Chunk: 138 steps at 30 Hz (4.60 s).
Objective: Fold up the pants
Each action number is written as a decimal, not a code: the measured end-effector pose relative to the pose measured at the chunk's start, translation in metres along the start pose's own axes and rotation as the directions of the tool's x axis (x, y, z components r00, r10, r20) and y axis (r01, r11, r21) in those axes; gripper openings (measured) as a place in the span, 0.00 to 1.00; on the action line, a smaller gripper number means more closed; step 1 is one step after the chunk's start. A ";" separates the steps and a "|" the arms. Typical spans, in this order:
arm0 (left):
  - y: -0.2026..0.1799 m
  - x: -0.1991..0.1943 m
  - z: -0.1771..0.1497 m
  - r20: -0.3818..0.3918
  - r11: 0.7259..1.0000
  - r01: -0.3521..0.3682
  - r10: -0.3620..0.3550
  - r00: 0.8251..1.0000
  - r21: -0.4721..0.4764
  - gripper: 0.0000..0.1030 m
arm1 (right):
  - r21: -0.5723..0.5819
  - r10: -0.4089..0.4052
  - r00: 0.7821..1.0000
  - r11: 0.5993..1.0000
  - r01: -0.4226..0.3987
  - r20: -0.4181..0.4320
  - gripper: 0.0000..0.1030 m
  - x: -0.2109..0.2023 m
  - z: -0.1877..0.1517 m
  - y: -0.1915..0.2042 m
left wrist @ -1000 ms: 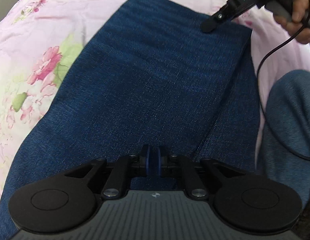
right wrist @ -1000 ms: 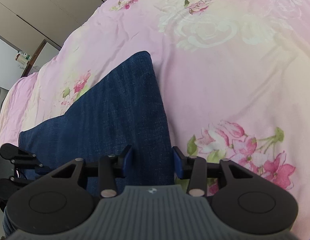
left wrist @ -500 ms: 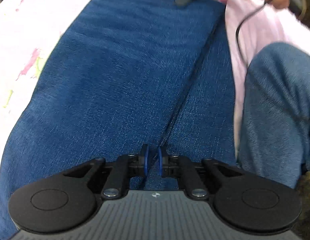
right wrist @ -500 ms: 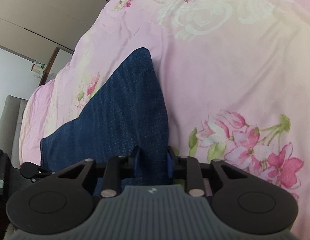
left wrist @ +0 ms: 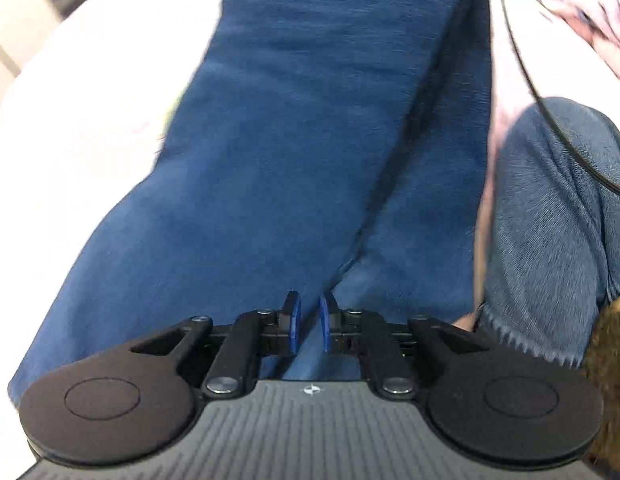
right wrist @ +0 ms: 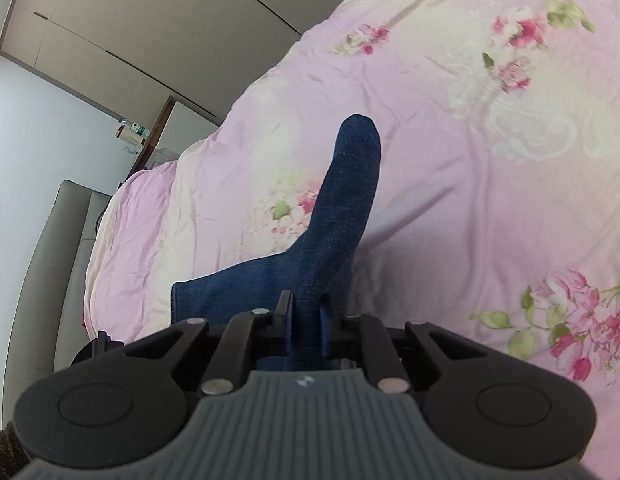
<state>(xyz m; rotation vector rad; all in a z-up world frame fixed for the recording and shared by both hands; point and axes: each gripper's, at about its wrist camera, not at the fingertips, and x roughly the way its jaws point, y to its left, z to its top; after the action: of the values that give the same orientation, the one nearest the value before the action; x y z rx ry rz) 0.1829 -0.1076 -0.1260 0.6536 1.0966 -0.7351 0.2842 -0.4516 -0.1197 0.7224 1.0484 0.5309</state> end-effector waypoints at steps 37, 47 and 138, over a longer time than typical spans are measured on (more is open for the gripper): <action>0.149 -0.091 -0.225 0.296 0.659 0.150 0.114 0.948 -0.737 0.50 | -0.099 -0.018 0.970 0.995 -0.006 -0.241 0.00 0.321 -0.113 0.276; 0.131 -0.034 -0.209 0.214 0.579 0.166 0.015 0.977 -0.798 0.61 | -0.178 -0.115 0.993 0.978 0.108 -0.031 0.18 0.213 -0.125 0.218; 0.238 0.049 -0.266 0.469 0.124 0.482 -0.120 0.875 -0.868 0.82 | 0.226 0.015 0.995 0.974 0.007 -0.094 0.61 0.254 -0.100 0.028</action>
<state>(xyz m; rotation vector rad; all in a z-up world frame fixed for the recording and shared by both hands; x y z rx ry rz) 0.2415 0.2319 -0.2323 -0.8733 1.1720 -0.2767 0.2964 -0.2280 -0.2778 0.9067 1.2098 0.4575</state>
